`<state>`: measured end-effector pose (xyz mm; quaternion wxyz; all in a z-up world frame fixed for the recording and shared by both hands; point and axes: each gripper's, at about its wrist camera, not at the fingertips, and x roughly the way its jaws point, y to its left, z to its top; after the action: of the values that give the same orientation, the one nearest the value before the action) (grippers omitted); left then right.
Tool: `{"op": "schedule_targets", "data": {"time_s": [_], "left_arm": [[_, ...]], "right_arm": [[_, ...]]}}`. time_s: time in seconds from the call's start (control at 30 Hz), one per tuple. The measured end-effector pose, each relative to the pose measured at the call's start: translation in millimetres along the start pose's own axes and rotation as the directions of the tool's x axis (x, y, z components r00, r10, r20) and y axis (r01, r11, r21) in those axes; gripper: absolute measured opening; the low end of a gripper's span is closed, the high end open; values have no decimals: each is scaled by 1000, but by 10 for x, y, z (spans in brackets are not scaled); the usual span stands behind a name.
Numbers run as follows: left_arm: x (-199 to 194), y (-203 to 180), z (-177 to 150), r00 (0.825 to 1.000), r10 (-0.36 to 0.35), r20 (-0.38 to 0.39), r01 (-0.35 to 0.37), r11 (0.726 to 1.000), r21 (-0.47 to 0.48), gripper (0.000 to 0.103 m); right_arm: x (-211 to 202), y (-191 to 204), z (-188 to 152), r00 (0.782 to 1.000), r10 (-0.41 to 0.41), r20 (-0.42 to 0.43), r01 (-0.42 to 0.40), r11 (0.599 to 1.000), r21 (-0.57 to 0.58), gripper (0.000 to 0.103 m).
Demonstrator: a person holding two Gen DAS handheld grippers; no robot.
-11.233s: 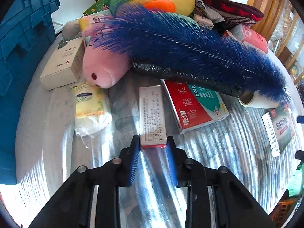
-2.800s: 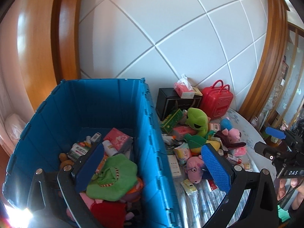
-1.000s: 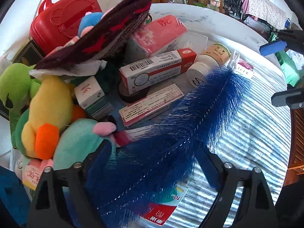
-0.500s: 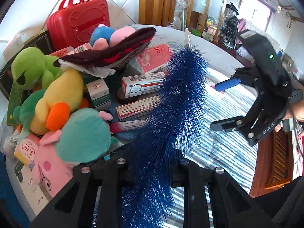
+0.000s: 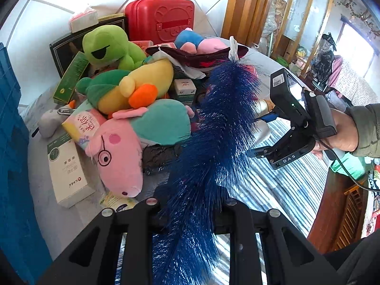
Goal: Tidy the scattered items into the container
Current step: 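Grasp the blue bristle brush with left tool while right tool grasps white roll, then lift and carry the blue brush and white roll with both tools over the crate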
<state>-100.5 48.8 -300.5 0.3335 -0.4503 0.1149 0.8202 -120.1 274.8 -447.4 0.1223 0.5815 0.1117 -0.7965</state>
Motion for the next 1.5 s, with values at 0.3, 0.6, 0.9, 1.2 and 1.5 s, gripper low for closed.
{"op": "schedule_targets", "data": {"time_s": [0.3, 0.6, 0.9, 1.2, 1.5], "left_arm": [[-30, -54, -50, 1000, 0, -2, 0, 1000, -12, 21], [-42, -78, -88, 1000, 6, -17, -6, 1000, -13, 21], [-153, -50, -190, 999, 30, -12, -31, 999, -31, 21], [-240, -100, -131, 999, 38, 7, -38, 999, -22, 21], [-339, -166, -6, 998, 63, 17, -63, 998, -12, 21]], "right_arm": [[-84, 80, -180, 993, 110, -45, -111, 994, -13, 63], [-2, 246, -199, 990, 137, -38, -138, 990, -16, 75], [39, 308, -70, 992, 124, 2, -124, 992, -25, 71], [-142, 430, -197, 984, 178, 24, -177, 983, -51, 48], [-543, 372, -447, 987, 154, 52, -159, 982, 102, 48]]}}
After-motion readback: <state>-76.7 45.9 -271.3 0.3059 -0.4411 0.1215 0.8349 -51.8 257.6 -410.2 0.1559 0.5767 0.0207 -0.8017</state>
